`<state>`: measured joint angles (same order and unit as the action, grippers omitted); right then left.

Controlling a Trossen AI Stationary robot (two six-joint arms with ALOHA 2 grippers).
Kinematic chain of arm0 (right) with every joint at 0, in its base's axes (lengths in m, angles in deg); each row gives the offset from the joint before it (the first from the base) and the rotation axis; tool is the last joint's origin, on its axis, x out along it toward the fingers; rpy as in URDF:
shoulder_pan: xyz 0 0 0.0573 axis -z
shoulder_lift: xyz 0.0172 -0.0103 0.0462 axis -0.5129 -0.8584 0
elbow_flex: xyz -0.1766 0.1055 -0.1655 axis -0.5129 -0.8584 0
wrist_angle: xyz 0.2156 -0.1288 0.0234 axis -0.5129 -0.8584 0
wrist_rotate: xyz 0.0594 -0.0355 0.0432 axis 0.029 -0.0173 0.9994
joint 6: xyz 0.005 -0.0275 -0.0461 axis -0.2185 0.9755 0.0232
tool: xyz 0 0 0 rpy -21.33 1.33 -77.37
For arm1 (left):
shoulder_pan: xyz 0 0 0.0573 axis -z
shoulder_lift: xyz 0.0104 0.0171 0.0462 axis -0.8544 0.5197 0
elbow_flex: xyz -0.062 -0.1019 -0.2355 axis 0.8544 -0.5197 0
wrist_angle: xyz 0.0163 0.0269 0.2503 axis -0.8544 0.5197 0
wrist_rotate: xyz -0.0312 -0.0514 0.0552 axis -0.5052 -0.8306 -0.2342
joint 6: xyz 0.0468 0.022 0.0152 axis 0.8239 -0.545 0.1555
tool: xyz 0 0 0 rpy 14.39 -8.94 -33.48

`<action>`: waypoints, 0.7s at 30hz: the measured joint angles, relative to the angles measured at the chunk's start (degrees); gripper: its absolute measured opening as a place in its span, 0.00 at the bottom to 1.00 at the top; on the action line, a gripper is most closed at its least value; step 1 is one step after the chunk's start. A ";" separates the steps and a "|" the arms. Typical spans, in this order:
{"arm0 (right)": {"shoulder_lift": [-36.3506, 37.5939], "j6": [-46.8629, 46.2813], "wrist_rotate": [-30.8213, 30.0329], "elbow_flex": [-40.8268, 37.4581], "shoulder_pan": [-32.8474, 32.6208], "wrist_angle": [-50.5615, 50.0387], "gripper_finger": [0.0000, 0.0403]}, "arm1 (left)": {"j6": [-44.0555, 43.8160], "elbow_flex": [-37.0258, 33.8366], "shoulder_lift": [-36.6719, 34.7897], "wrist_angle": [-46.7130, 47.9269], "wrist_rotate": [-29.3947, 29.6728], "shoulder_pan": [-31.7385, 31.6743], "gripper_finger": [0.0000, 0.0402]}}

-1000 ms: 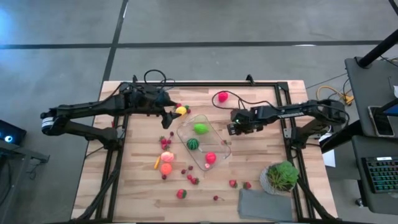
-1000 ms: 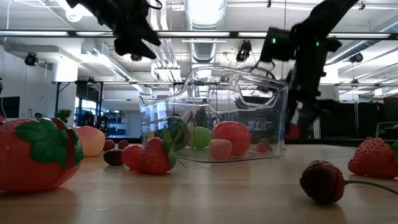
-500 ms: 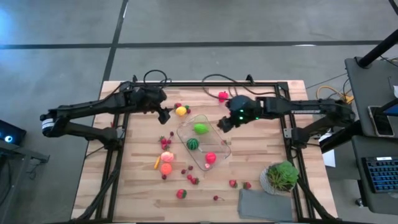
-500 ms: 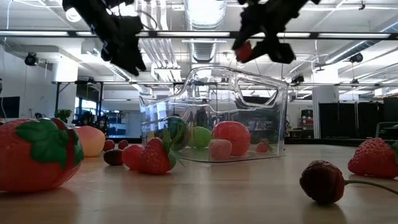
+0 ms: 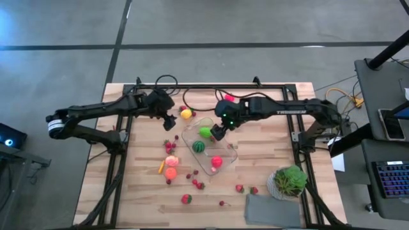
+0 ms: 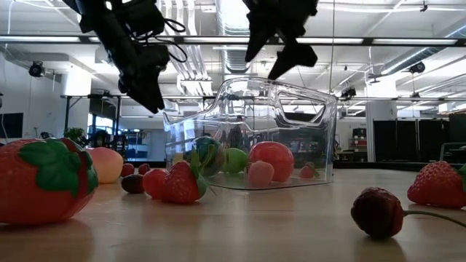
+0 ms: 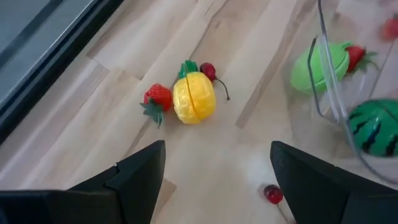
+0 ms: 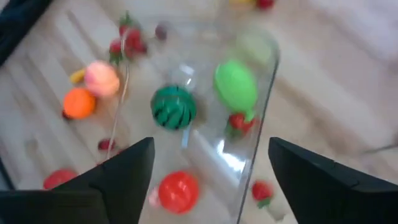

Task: Pick and placing Produce into tupperware
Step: Put the yellow pineapple into the transparent bin

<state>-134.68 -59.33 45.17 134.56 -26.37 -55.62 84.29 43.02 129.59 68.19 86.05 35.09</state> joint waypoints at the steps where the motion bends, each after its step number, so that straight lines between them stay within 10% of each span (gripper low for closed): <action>1: 0.45 0.27 -1.96 0.58 -0.12 -0.79 0.78 | 1.32 0.00 0.22 -0.49 -0.01 -0.09 0.69; 8: 8.76 0.30 -18.55 2.60 -2.08 -6.52 0.83 | 17.07 -0.67 4.46 -2.80 0.07 -1.10 0.69; 21: 20.85 -7.83 -24.16 0.26 -4.15 -16.06 0.87 | 23.80 0.58 16.16 -12.15 11.75 -1.17 0.69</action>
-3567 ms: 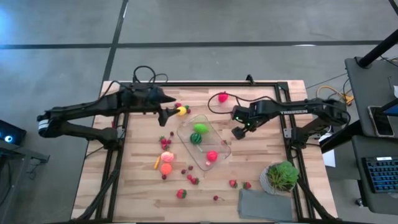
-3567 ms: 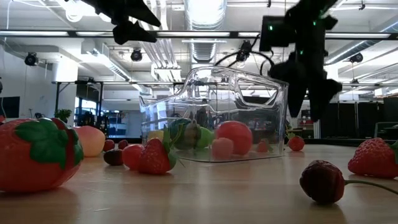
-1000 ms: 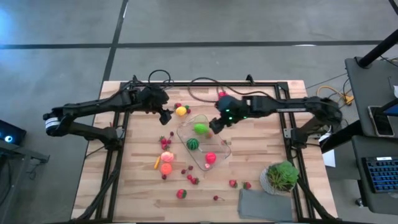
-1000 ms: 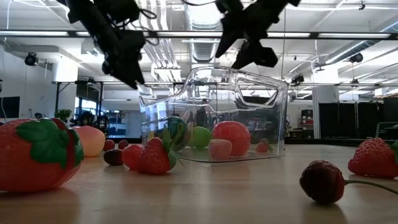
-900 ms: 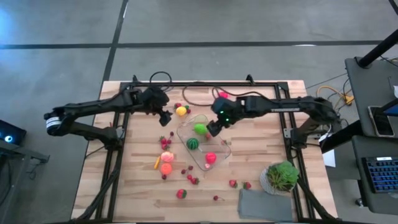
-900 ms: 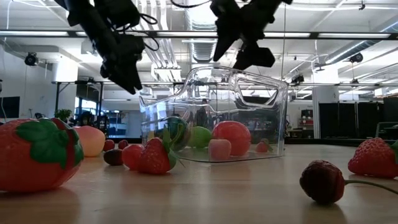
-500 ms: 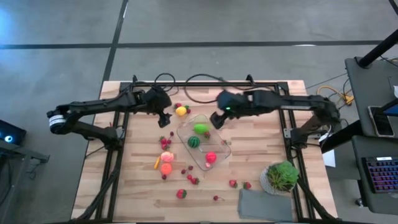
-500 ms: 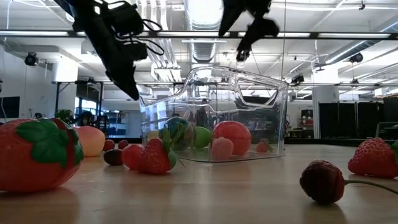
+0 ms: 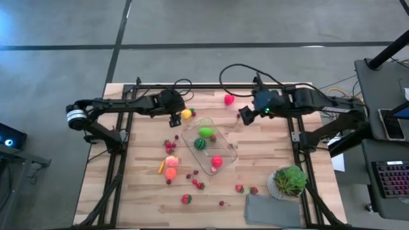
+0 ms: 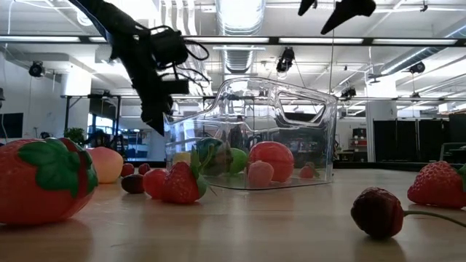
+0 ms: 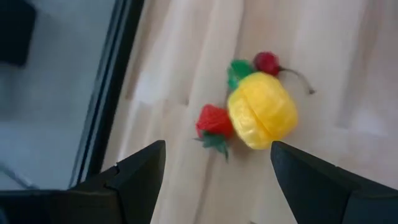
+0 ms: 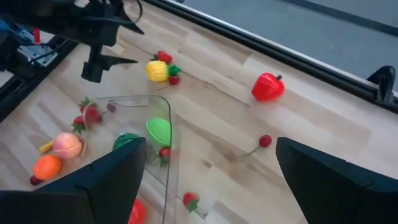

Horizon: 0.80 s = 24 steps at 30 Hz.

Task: Pick and placing Produce into tupperware
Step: Put the yellow pineapple into the transparent bin

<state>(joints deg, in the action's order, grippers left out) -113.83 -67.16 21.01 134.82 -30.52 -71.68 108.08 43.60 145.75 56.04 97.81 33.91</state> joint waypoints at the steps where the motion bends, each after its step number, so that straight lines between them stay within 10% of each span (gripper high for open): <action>1: 0.37 -0.18 -0.20 -0.26 -0.13 -0.15 0.87 | -1.39 -0.08 0.53 0.45 0.00 0.02 0.69; 24: 0.66 0.98 -1.38 -4.55 -0.06 -2.45 0.88 | -0.41 3.97 5.12 -0.03 1.47 0.53 0.69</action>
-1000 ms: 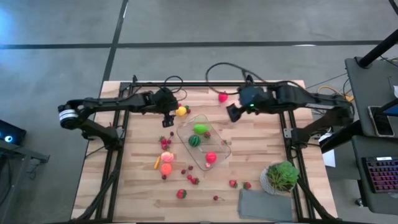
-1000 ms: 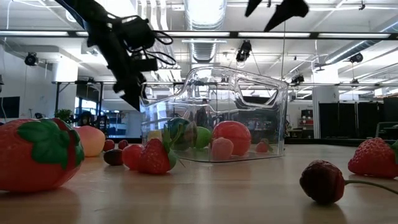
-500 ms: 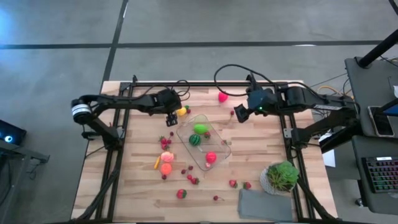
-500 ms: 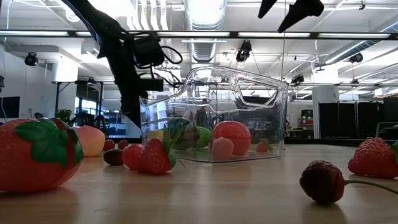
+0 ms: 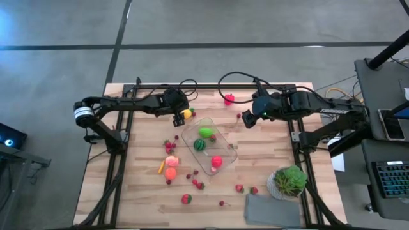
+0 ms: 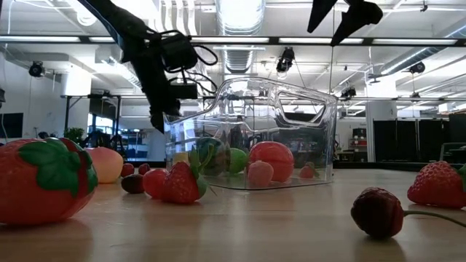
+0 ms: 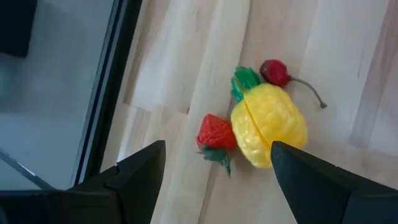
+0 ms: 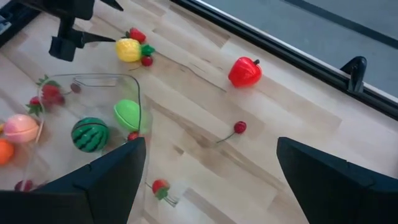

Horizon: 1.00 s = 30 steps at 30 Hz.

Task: Pick and placing Produce into tupperware
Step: Put the yellow pineapple into the transparent bin

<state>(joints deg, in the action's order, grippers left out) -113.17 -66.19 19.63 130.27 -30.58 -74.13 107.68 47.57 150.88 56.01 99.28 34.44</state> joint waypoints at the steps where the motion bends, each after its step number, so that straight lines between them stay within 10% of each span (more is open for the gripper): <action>1: 0.00 0.00 -0.18 0.00 0.00 -0.16 0.88 | 0.00 0.33 0.00 -0.02 0.00 0.12 0.69; 30: 0.00 -0.01 -0.22 0.00 0.00 -4.54 0.88 | -0.99 1.21 0.24 -0.13 -21.38 -7.73 0.69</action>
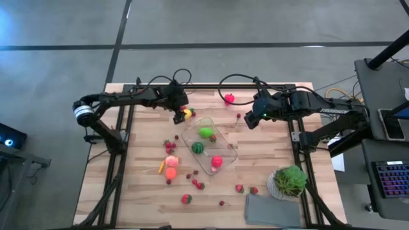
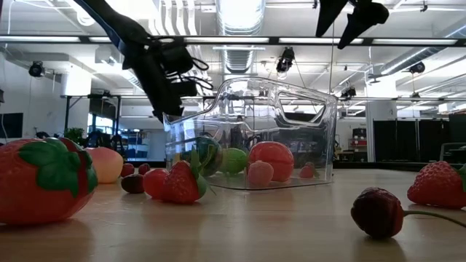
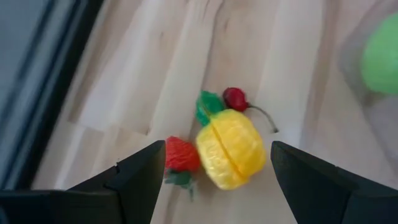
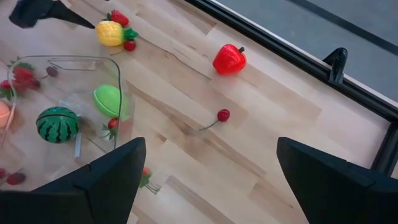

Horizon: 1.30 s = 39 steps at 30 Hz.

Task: Pick and placing Produce into tupperware
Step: Put the yellow pineapple into the transparent bin

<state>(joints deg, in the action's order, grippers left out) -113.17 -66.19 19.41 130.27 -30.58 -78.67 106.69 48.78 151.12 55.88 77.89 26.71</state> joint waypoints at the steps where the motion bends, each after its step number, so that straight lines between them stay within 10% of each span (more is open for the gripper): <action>1: 0.00 0.00 0.00 0.00 0.00 -0.17 0.88 | 0.59 -0.03 0.00 -0.01 -1.26 -0.51 0.69; 39: 0.00 -0.22 -1.55 -0.31 0.00 -1.36 0.88 | 2.46 2.15 9.93 -0.44 -1.37 1.12 0.69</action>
<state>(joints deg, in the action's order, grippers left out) -113.17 -66.41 17.85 129.96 -30.58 -80.03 109.14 50.93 161.05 55.44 76.53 27.83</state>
